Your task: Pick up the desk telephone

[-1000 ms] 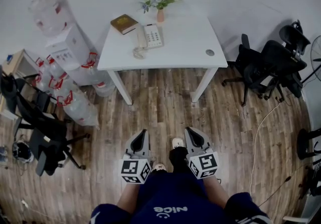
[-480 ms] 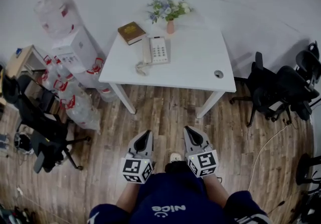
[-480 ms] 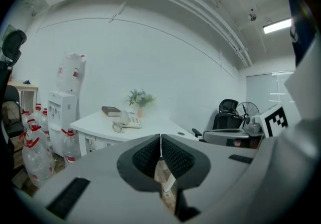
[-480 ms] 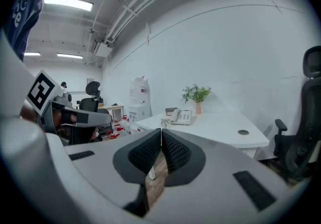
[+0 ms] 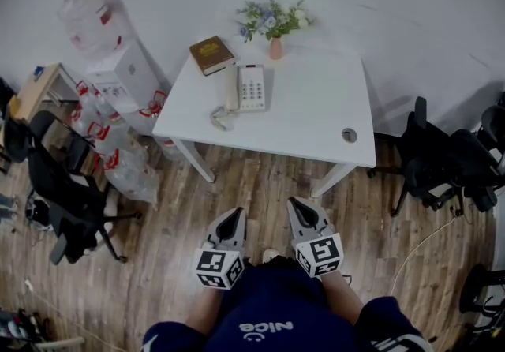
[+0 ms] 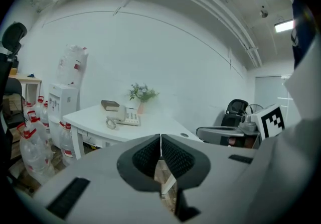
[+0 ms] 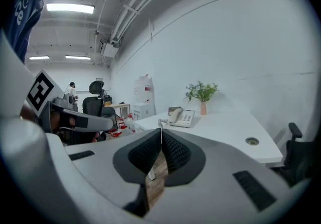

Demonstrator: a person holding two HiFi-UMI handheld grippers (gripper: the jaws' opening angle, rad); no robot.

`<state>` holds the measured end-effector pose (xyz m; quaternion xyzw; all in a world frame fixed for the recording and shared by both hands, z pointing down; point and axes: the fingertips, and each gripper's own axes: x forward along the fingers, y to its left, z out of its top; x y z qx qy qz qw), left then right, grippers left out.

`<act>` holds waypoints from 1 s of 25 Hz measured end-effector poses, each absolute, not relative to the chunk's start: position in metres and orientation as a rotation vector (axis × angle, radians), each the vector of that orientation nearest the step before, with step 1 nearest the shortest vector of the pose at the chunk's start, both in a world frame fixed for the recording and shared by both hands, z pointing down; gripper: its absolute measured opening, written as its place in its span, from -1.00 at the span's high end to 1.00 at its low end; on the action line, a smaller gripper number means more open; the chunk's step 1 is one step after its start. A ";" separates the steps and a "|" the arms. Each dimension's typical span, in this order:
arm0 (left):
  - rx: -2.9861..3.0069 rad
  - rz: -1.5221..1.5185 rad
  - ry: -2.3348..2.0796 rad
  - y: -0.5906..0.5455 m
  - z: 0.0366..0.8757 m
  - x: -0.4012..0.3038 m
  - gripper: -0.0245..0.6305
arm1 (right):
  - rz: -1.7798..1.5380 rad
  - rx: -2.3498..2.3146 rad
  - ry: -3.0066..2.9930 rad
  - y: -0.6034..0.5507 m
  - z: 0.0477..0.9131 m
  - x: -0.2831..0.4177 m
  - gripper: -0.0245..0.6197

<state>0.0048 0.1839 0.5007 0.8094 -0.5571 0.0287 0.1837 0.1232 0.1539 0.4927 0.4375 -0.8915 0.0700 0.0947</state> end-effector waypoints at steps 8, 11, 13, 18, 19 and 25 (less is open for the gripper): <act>2.276 0.100 -1.535 0.160 0.509 0.016 0.86 | 0.241 1.261 -2.618 0.139 0.503 0.126 0.85; 2.262 0.094 -1.527 0.146 0.516 0.011 0.86 | 0.233 1.254 -2.617 0.134 0.503 0.121 0.85; 2.260 0.096 -1.517 0.133 0.521 0.010 0.86 | 0.239 1.272 -2.609 0.127 0.505 0.122 0.85; 2.309 0.087 -1.475 0.087 0.521 0.009 0.86 | 0.242 1.332 -2.564 0.092 0.511 0.124 0.85; 2.315 0.086 -1.466 0.077 0.522 0.007 0.86 | 0.239 1.343 -2.556 0.082 0.512 0.123 0.85; 2.348 0.057 -1.396 0.011 0.515 -0.011 0.86 | 0.232 1.393 -2.489 0.019 0.511 0.111 0.85</act>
